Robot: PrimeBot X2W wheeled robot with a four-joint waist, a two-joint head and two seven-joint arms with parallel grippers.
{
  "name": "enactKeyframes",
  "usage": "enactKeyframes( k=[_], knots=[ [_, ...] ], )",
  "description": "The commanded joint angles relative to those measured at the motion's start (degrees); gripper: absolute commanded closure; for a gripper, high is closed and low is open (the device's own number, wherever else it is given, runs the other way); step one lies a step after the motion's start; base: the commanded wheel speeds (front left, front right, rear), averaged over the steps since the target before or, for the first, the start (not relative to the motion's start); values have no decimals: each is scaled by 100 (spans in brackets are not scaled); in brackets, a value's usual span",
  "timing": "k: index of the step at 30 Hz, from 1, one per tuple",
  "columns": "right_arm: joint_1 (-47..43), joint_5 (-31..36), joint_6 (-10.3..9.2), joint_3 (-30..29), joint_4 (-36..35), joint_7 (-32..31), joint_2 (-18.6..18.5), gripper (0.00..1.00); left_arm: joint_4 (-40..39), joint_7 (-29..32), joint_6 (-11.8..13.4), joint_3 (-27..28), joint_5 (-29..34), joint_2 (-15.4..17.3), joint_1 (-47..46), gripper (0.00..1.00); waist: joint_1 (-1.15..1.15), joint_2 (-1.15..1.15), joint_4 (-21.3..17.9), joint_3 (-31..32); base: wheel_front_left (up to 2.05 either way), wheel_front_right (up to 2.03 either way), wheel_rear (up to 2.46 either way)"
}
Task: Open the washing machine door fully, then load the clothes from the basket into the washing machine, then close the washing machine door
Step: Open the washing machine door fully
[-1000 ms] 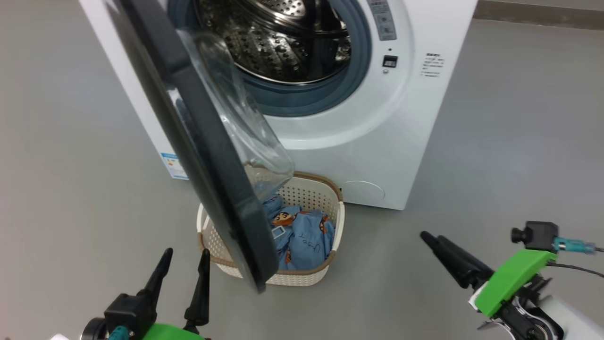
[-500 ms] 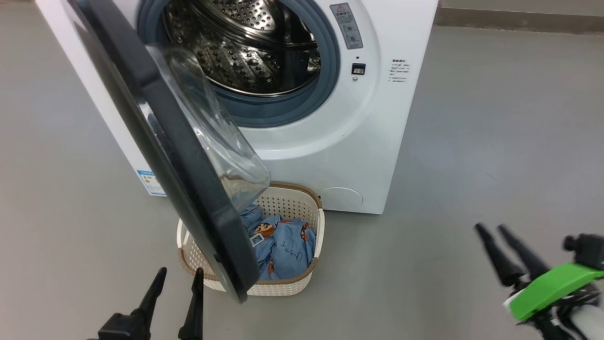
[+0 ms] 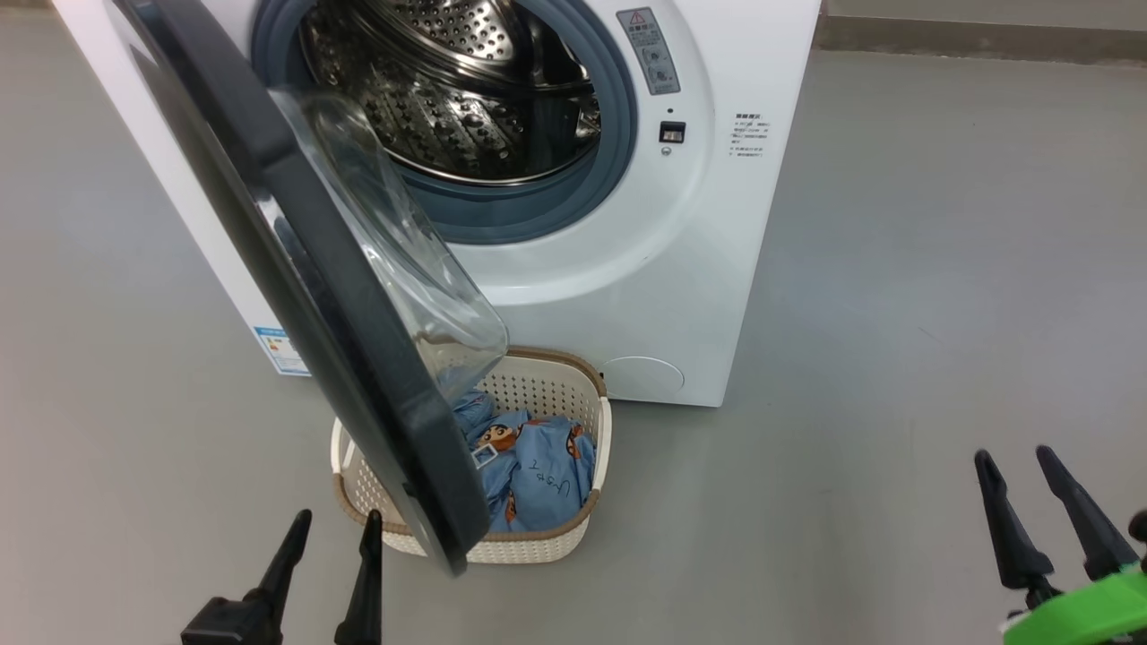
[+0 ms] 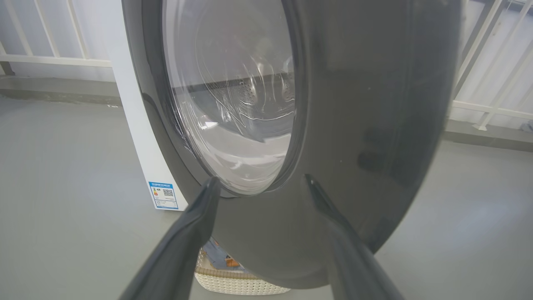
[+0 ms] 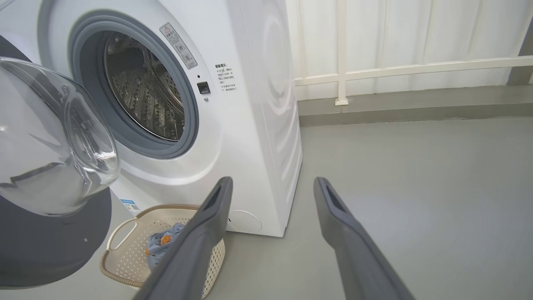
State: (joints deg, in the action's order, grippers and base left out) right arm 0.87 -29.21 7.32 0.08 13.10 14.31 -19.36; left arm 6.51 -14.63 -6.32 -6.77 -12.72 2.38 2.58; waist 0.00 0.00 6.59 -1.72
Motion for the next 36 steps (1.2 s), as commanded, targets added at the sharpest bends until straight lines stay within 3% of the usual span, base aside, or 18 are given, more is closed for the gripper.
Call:
enactKeyframes(
  k=[1,8,19,22,26,31,36],
  knots=[
    [-85,110,17,26,-166,68,-74,0,-169,-37,2,187,25,50,-48,0,0,0,14,5,0,0,0],
    [-637,656,17,-375,-273,68,327,0,-176,-37,-27,143,-15,50,-15,0,0,0,62,-1,0,0,0],
    [-762,882,17,-460,-147,69,451,0,-126,-37,-32,149,-127,50,-11,0,0,0,64,49,0,0,0],
    [-772,913,17,-484,-156,69,466,0,-146,-37,-25,207,-349,50,-59,100,0,0,82,74,0,0,0],
    [-785,932,17,-484,-172,69,464,0,-497,-37,87,480,-541,50,-256,100,0,0,122,86,0,0,0],
    [-782,959,17,-480,-194,69,463,0,-1629,-37,312,714,-704,50,-557,100,0,0,154,75,0,0,0],
    [-747,960,17,-437,-200,69,450,0,-2833,-37,430,277,-594,50,-740,100,0,0,147,38,0,0,0]
  ],
)
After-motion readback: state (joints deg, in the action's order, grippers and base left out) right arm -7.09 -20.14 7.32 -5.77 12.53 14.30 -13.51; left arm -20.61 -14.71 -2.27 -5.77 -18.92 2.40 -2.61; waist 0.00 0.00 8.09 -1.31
